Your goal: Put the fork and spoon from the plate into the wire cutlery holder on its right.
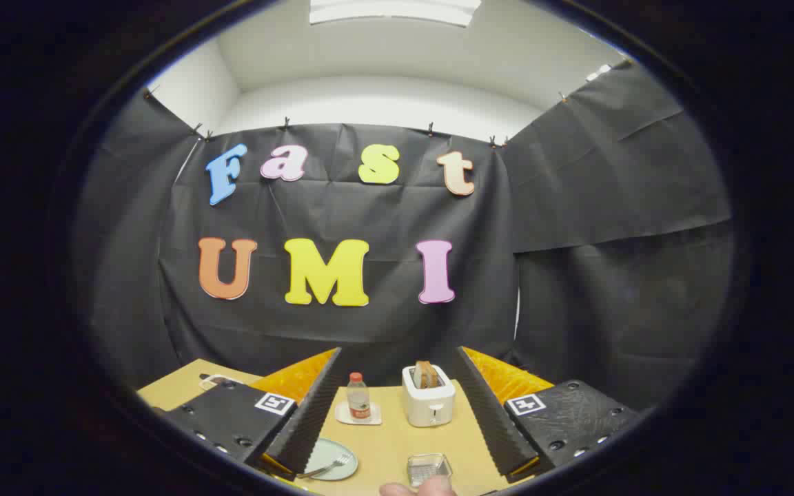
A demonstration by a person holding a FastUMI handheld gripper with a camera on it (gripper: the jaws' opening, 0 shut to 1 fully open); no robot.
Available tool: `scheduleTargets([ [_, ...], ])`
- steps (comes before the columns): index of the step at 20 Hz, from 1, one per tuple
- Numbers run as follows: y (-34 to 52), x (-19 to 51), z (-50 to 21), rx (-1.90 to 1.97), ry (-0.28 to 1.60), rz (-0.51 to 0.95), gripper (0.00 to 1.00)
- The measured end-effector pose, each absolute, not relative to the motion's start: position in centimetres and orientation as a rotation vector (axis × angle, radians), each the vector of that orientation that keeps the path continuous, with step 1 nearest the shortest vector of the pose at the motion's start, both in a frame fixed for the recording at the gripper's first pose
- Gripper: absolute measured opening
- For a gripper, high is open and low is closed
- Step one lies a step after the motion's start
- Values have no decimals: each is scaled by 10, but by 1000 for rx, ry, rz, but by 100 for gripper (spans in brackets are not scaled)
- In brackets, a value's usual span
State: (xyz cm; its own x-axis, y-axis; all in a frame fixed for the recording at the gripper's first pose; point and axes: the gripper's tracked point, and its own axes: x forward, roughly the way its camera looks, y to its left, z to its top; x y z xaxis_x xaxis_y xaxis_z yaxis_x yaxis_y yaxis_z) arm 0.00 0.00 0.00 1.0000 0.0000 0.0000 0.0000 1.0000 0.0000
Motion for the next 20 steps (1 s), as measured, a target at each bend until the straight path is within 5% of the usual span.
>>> scheduleTargets([
  [20, 46, 9, -44, -34, 152, 95, 96],
])
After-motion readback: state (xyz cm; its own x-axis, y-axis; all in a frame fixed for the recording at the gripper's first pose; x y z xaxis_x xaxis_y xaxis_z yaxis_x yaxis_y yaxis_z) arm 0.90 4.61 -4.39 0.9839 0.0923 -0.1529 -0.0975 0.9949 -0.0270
